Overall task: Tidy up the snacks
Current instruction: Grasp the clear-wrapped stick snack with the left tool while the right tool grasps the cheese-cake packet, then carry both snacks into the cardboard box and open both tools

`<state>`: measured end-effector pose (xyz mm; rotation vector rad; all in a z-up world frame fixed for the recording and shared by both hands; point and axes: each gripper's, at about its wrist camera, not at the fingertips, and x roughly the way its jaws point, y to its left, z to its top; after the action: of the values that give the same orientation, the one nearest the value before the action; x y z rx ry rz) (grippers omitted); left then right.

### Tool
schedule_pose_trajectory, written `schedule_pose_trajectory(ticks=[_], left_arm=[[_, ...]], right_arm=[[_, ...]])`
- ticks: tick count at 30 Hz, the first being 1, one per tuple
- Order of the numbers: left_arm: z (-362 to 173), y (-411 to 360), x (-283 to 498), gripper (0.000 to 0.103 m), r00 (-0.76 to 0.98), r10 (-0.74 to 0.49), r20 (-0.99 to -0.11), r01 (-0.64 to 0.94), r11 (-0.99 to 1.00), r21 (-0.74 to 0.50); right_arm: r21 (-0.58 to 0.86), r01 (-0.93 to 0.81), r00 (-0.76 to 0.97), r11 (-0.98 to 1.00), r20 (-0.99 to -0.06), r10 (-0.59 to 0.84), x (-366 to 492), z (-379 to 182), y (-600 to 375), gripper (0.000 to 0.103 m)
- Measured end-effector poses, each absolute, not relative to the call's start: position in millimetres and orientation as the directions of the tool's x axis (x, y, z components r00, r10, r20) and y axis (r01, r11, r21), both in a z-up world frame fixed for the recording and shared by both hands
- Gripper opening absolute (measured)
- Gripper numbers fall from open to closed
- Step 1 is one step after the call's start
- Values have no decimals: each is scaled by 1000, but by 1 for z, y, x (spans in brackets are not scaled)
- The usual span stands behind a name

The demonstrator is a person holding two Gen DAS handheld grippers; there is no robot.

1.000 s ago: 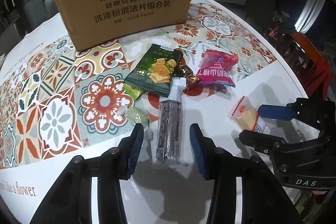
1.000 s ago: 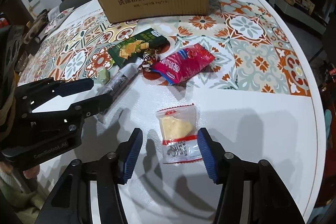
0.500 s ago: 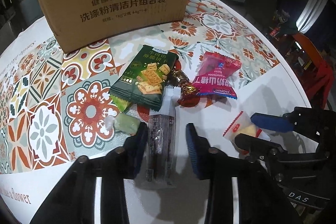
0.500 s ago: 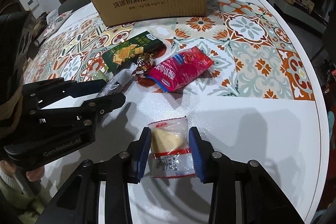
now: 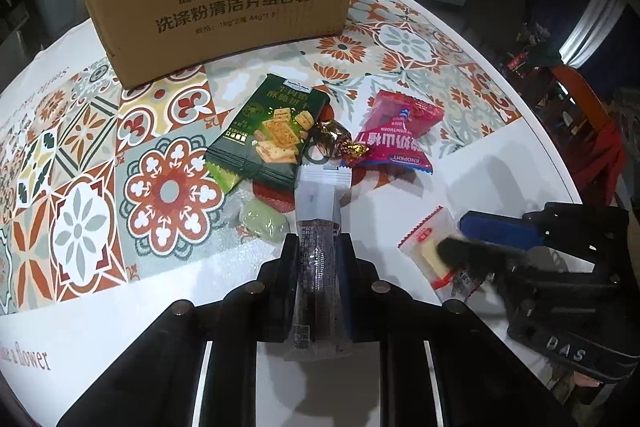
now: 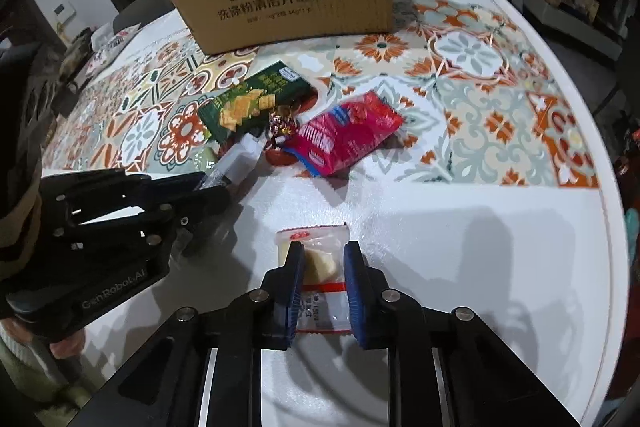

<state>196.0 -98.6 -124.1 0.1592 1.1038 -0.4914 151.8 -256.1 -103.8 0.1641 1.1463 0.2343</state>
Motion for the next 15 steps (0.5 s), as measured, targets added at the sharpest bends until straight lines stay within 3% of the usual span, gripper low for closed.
schedule_pose_trajectory(ticks=[1,3,15], left_arm=[[-123,-98,194,19,354,-303,-884,456,882,-120],[-120,-97,189,19,356,-307,-883,452,883,-125],[-116,-82,170,19,360,-312,-879,402,903,-156]], right_arm=[[248,-105,386,963,-883,269,151,-105,-256,38],[241,-118,395,963,-879,268,147,-104,-254,44],[87,-194,419,977,-893,163,144,-107,-231,44]])
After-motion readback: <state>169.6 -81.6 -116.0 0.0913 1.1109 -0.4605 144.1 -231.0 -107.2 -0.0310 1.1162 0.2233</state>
